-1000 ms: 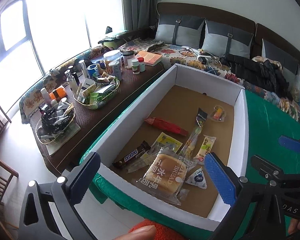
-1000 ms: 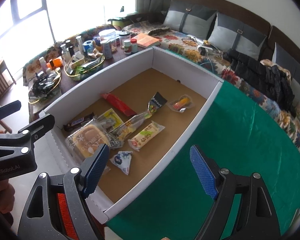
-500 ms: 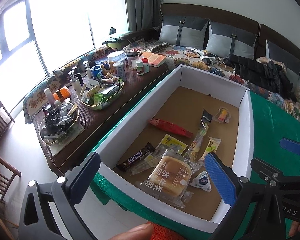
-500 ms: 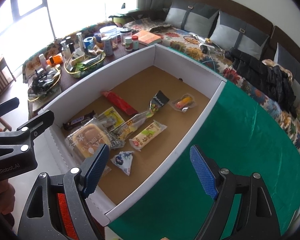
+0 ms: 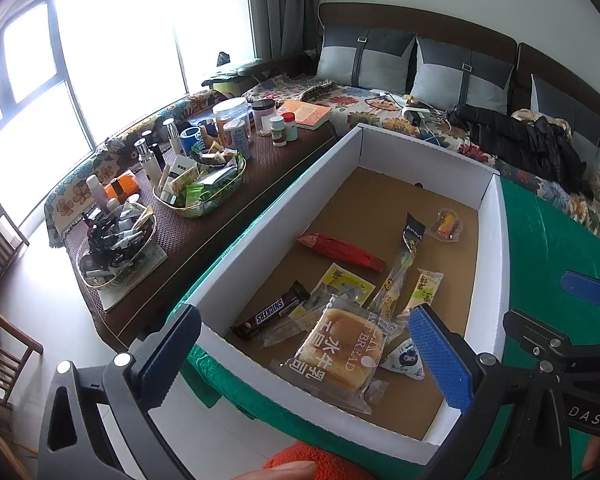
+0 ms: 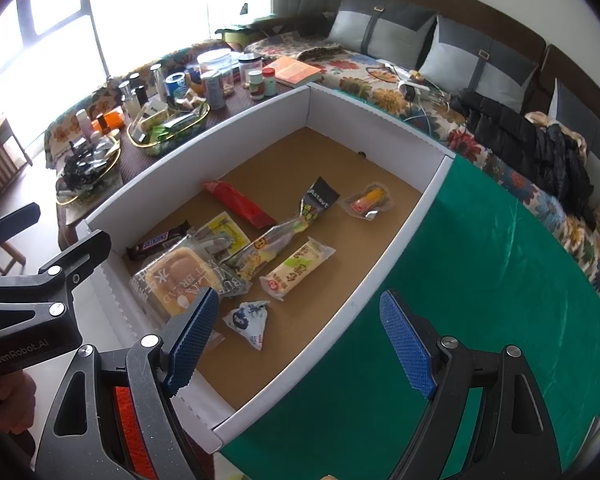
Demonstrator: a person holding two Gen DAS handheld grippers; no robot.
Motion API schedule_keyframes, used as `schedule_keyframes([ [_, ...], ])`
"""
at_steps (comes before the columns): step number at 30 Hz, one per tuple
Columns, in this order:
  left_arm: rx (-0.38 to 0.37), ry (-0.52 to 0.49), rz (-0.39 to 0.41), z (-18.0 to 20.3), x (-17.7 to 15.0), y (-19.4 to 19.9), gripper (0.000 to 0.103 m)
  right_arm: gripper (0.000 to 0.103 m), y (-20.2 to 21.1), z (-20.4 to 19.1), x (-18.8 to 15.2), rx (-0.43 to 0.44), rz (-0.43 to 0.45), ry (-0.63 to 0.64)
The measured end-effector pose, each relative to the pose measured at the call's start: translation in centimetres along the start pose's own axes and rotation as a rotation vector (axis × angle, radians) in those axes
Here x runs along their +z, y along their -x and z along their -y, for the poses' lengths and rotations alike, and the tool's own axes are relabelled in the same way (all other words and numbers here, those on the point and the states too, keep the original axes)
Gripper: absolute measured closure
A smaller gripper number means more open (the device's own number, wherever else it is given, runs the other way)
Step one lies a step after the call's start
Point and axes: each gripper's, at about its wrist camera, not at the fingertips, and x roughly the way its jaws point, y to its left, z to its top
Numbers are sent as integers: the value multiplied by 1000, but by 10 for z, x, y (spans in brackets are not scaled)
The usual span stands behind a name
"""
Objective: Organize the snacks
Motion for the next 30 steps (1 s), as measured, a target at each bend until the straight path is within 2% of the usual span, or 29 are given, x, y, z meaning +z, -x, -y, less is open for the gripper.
schedule_keyframes([
  [30, -1, 20, -6, -4, 8, 2, 0, 18, -1, -5, 3, 11, -12, 7],
])
